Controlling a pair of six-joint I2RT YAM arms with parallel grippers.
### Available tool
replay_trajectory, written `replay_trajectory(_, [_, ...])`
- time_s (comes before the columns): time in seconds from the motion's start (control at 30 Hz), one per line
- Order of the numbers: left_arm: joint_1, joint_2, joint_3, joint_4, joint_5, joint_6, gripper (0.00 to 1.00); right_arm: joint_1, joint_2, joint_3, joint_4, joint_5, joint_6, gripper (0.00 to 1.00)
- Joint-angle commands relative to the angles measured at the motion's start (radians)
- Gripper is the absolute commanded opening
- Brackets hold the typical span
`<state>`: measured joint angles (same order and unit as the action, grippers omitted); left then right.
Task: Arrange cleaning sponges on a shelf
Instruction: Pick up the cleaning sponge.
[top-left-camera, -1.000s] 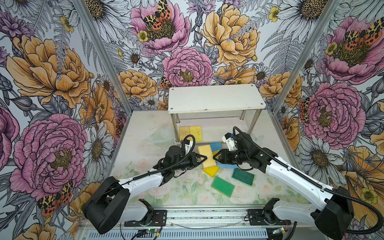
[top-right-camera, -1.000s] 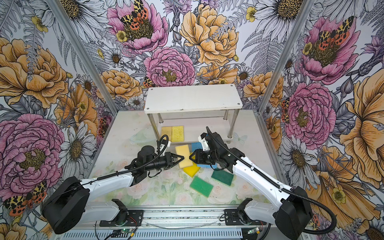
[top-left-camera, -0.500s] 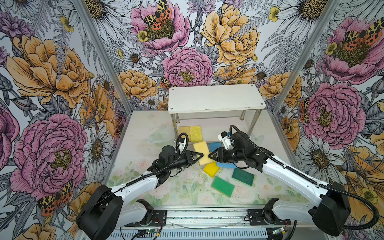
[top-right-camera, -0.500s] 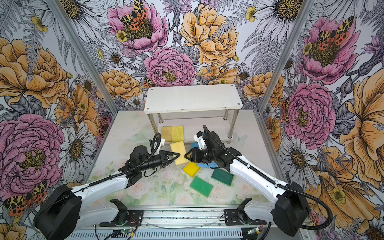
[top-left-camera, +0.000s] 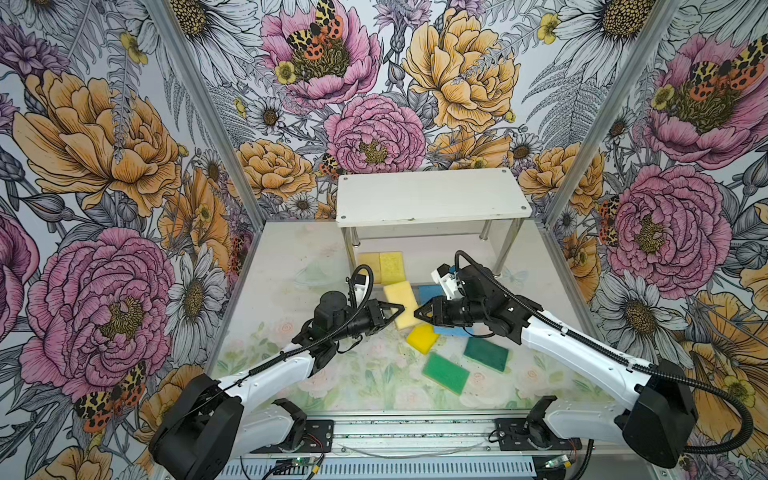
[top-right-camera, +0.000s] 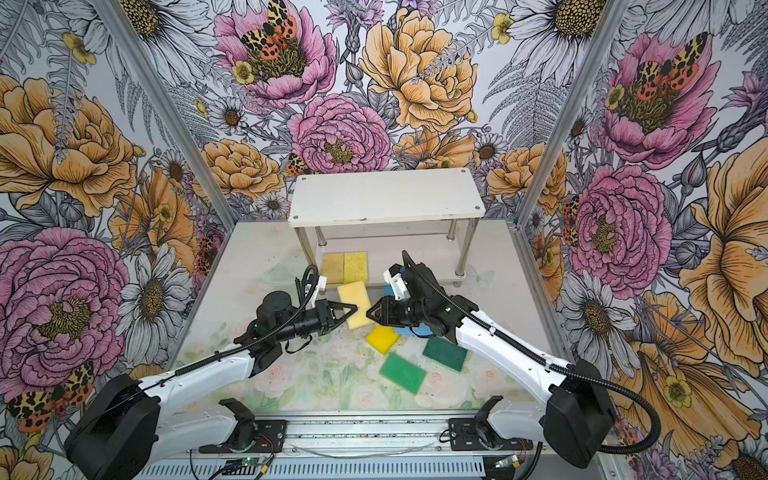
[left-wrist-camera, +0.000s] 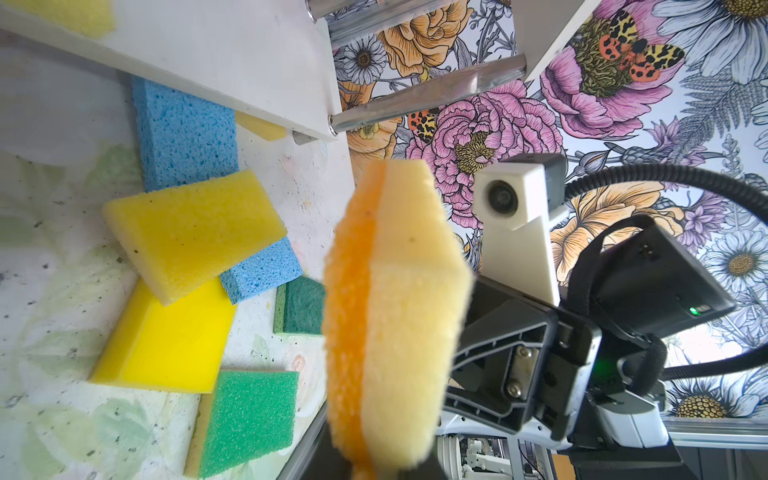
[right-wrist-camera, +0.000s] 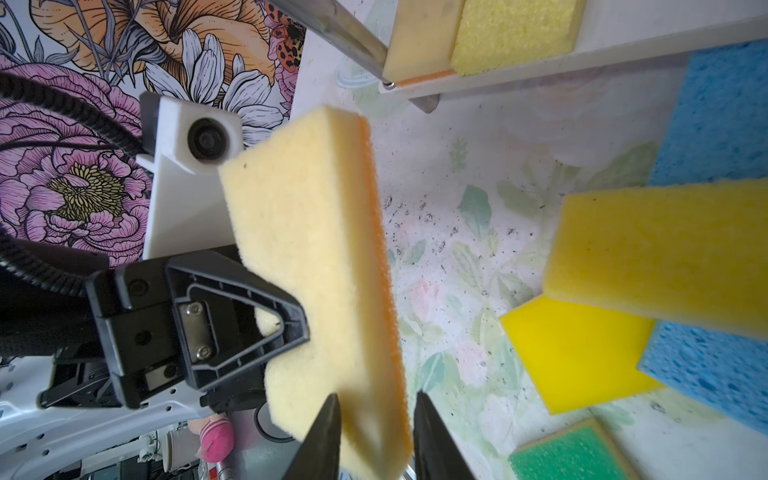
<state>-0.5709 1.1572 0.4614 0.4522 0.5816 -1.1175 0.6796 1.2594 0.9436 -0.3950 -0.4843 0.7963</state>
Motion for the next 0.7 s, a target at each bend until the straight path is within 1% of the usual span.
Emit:
replay_trajectory(0.0, [0.011, -0.021, -0.017, 0.013, 0.014, 0.0, 0.14, 0.014, 0.009, -0.005, 0.033, -0.009, 0.007, 0.29])
replay_trajectory(0.1, [0.011, -0.022, -0.017, 0.014, 0.013, -0.002, 0.14, 0.02, 0.016, -0.006, 0.039, -0.009, 0.012, 0.24])
replay_trajectory(0.33, [0.011, -0.03, -0.026, 0.011, 0.012, -0.006, 0.14, 0.023, 0.018, -0.007, 0.05, -0.002, 0.014, 0.02])
replay_trajectory(0.37, [0.01, -0.031, -0.027, 0.011, 0.011, -0.005, 0.15, 0.023, 0.018, -0.008, 0.049, 0.001, 0.016, 0.0])
replay_trajectory(0.4, [0.011, -0.029, -0.026, 0.011, 0.013, -0.005, 0.17, 0.023, 0.016, -0.008, 0.049, 0.004, 0.018, 0.0])
replay_trajectory(0.5, [0.012, -0.026, -0.026, 0.006, 0.014, -0.004, 0.28, 0.023, 0.014, -0.008, 0.05, 0.023, 0.027, 0.0])
replay_trajectory(0.53, [0.016, -0.026, -0.025, -0.001, 0.016, -0.002, 0.35, 0.023, 0.015, -0.006, 0.05, 0.03, 0.03, 0.0])
replay_trajectory(0.57, [0.021, -0.027, -0.023, -0.01, 0.017, 0.001, 0.46, 0.023, 0.015, -0.004, 0.051, 0.038, 0.032, 0.0])
replay_trajectory(0.6, [0.028, -0.029, -0.021, -0.02, 0.018, 0.001, 0.55, 0.022, 0.016, 0.001, 0.049, 0.046, 0.034, 0.0])
replay_trajectory(0.63, [0.038, -0.033, -0.021, -0.03, 0.021, 0.001, 0.61, 0.02, 0.017, 0.007, 0.05, 0.057, 0.034, 0.0])
replay_trajectory(0.67, [0.049, -0.041, -0.019, -0.047, 0.023, 0.002, 0.65, 0.016, 0.022, 0.014, 0.05, 0.061, 0.038, 0.0])
